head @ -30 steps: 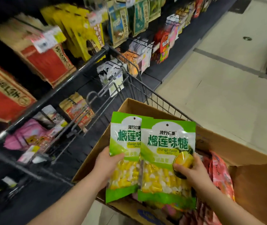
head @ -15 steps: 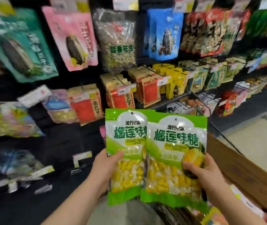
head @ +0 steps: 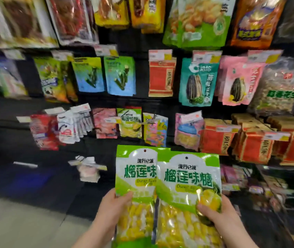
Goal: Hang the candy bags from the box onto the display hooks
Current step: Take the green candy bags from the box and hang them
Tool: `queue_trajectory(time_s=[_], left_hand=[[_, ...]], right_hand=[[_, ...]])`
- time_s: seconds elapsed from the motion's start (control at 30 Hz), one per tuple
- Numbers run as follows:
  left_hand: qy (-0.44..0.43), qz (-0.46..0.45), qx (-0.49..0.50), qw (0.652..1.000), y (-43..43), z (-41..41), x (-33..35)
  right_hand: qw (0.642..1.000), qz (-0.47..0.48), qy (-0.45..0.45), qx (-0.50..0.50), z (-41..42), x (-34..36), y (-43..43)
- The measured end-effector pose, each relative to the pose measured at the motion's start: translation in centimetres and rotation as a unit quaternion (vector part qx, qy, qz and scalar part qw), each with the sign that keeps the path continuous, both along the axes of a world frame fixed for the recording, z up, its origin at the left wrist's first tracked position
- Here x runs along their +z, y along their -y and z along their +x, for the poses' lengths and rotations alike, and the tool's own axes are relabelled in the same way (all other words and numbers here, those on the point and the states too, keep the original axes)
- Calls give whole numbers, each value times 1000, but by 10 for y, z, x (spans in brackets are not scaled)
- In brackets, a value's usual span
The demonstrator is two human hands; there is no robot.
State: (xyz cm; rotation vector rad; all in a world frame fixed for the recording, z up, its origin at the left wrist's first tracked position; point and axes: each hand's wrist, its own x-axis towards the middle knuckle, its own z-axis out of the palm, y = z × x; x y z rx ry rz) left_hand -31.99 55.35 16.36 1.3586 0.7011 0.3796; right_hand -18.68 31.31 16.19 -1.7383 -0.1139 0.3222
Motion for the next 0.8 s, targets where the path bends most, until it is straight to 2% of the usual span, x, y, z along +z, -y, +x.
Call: queue_trajectory(time_s=[0.23,0.47,0.67,0.8], left_hand=[[7,1,136,991,-55,-39,-17],[-2,-3,235,972,-130,-61,-21],[-29,-6,249,968,-216,-38,-26],[-54,3,243,969,-262,-2,-37]], right_hand=[[995,-40,26,92,1,-7,-89],[989,-25,39,139,31,-8,-185],[986,-18,39,163,74,-23,-267],[984,-53,32,169,113,-38,-312]])
